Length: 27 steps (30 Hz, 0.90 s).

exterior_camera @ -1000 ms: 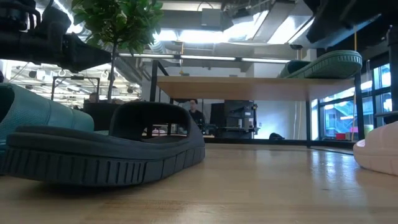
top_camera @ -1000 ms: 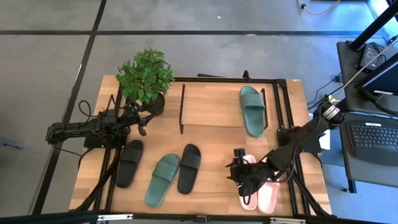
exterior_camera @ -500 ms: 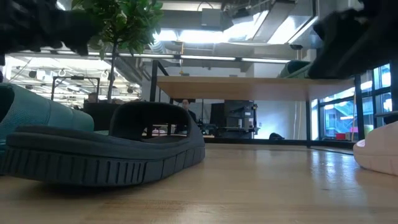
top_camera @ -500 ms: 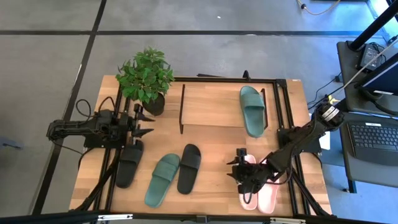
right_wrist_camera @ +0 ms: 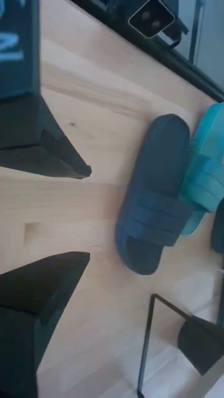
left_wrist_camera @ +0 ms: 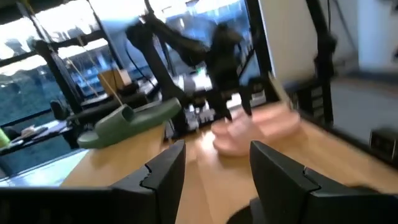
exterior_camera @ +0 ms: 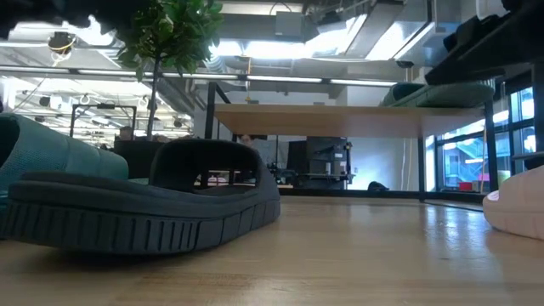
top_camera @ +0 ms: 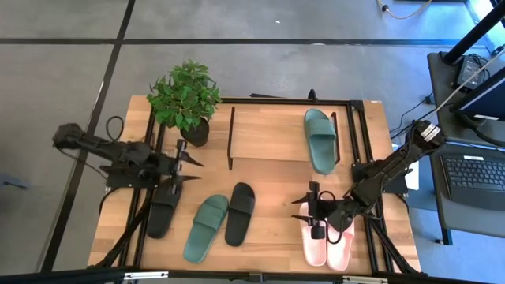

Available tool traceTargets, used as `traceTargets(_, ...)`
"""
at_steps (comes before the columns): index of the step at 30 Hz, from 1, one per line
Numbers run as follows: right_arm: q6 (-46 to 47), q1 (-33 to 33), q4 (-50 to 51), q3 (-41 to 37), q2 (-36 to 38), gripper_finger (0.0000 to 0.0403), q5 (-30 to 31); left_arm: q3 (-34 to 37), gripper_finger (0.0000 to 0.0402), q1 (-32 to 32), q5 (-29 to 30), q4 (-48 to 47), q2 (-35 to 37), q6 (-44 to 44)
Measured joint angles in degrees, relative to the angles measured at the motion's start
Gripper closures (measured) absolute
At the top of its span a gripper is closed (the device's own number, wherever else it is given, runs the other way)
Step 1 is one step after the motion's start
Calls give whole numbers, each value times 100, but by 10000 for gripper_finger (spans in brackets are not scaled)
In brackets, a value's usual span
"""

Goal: Pick and place slides into the shelf
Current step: Put the green slides on the shelf

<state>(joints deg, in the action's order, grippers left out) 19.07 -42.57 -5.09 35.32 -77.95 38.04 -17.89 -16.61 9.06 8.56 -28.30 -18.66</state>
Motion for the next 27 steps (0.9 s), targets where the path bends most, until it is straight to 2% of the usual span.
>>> traceTargets(7, 28, 2, -60, 8, 0, 198, -15, -1364, 231, -981, 1246, -1299, -1818, -37)
traceTargets(15, 181, 2, -108, 10, -2, 198, -15, -3070, 230, -2204, 1983, -3325, -3564, 1303)
traceTargets(21, 302, 2, -134, 12, -4, 198, -14, -3833, 231, -2877, 2187, -4337, -4571, 2345)
traceTargets(27, 313, 2, -154, 14, -4, 198, -13, -3966, 231, -3300, 2191, -4498, -5372, 2913)
